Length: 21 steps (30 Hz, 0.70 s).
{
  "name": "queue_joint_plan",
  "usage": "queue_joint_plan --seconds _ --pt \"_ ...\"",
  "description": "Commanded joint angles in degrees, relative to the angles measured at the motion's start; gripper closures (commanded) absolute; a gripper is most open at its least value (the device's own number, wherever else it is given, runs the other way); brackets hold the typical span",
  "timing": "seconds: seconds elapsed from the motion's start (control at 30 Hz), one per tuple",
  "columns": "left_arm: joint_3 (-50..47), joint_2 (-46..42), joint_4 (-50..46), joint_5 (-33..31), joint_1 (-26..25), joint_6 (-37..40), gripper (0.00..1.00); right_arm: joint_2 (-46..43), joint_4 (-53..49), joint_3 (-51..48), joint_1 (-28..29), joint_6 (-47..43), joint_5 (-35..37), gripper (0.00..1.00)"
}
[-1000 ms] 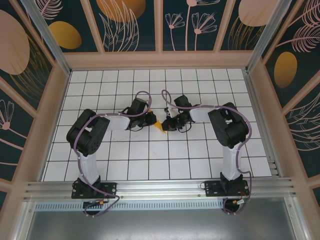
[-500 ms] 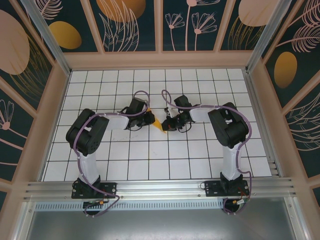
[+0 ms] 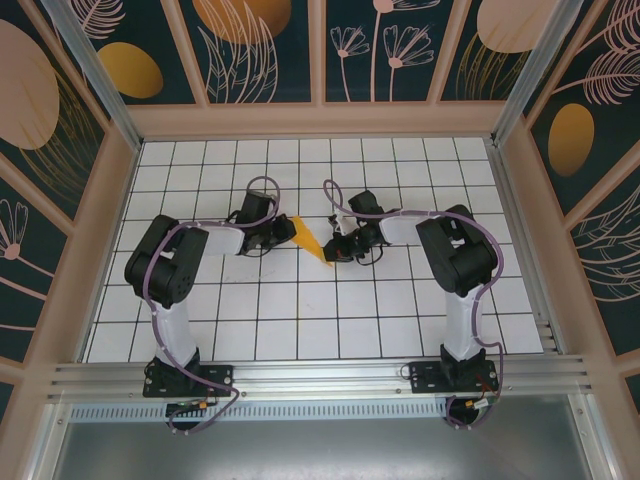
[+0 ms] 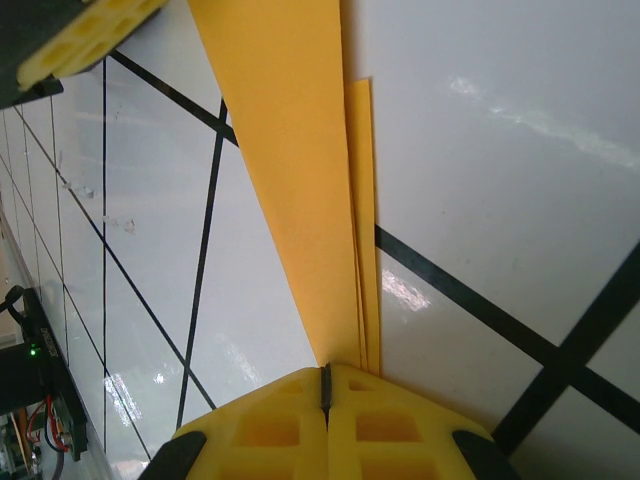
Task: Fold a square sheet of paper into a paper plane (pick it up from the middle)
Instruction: Fold the wing for the fifth time at the center of the table.
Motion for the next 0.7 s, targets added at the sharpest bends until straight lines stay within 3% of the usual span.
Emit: queue_joint_plan --seconds 0.0,0.17,0.4,0.67 --pt "-1.8 2.7 -4.5 -10.3 3.9 0.2 0.86 4.1 -7.2 -3.8 -0.8 -0.8 8.6 1.0" --pt "-1.6 0.4 -5.7 -11.9 4.1 0.6 0.86 4.2 -7.2 -3.9 -0.9 -0.8 8.4 1.0" --pt "1.4 -2.6 -11.5 -19.1 4.6 2.7 0.84 4.5 -7.3 -3.6 -0.9 -0.9 8.3 1.0" --pt "-3.2 -11.1 -2.7 -6.3 3.0 1.1 0.84 4.3 -7.1 -3.7 -0.8 -0.7 8.2 1.0"
